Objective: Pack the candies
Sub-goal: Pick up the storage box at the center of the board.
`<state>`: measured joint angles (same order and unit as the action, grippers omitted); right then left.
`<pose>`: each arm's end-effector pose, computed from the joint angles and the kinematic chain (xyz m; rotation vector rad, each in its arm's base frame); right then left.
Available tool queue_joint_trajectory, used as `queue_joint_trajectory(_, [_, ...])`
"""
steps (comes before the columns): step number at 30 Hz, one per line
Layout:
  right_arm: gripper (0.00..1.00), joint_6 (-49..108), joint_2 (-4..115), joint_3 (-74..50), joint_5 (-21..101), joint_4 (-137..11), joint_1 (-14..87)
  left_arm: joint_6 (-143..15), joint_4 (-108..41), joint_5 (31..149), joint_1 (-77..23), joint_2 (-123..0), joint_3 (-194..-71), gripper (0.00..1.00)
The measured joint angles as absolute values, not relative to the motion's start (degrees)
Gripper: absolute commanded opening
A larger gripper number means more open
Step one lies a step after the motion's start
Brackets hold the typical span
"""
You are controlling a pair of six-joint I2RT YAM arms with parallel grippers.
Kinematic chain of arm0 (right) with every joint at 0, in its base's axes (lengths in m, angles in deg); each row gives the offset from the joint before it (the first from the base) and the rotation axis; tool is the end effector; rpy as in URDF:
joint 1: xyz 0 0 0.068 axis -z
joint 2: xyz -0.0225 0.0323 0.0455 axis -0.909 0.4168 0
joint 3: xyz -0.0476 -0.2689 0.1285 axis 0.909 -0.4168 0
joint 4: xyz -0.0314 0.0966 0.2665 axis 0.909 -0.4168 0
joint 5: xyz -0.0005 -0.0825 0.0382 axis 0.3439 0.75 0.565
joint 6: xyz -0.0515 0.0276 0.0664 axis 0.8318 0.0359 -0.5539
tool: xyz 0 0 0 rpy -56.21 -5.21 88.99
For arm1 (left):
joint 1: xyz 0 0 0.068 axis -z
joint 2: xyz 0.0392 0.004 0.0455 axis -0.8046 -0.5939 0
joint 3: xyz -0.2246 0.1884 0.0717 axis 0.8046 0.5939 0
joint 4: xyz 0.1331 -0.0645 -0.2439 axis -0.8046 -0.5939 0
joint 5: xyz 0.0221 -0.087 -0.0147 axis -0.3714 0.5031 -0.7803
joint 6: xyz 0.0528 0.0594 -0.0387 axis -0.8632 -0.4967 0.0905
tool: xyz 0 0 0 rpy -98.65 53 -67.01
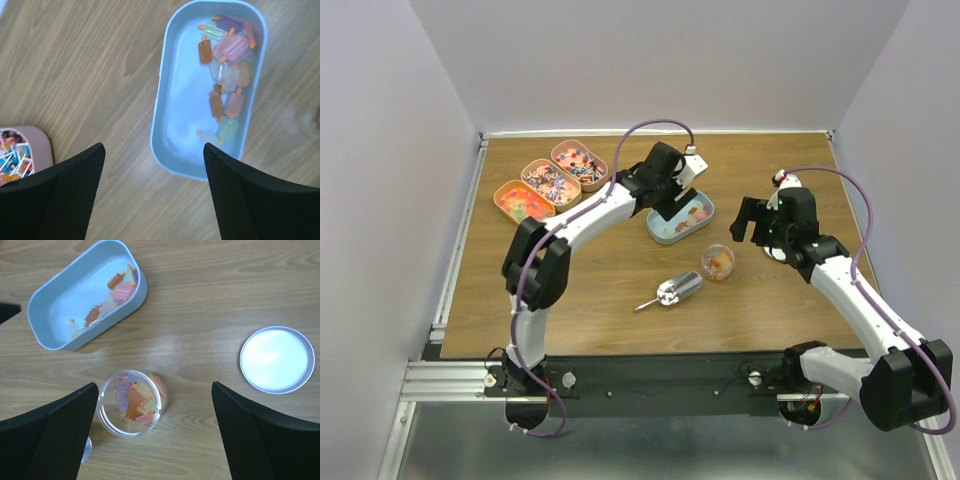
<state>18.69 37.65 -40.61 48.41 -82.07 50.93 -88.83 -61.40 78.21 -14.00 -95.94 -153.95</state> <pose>0.2800 0.0713 0.2681 0.0703 2.2132 0.3029 0.3964 -0.3214 0.2691 1.0079 2.0776 -0.1612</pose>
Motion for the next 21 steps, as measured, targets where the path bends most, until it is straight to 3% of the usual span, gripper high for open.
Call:
queue_joint_trajectory(2, [1.00,18.47,37.39,-41.42,48.65,-82.28,50.93,-89.99,-62.02,78.69,-14.76,-100.88,-158.03,0.66])
queue_joint_trajectory(5, [1.00,18.49,37.34,-42.22,48.72,-82.59,50.93,-91.46,-63.28,78.98,-15.66,-106.17,-162.51,0.60])
queue_joint_trajectory(16, [1.00,18.52,36.40,-42.81,49.55,-82.66,50.93,-94.04,-65.19,81.40,-16.57,-114.56,-170.32,0.59])
queue_joint_trajectory(19, [1.00,18.52,36.40,-43.01,49.72,-82.68,50.93,-94.34,-65.36,82.60,-16.57,-115.54,-170.36,0.54])
queue_joint_trajectory(21, [1.00,18.52,36.40,-43.01,49.72,-82.68,50.93,-94.56,-65.67,83.09,-16.57,-116.44,-170.82,0.45])
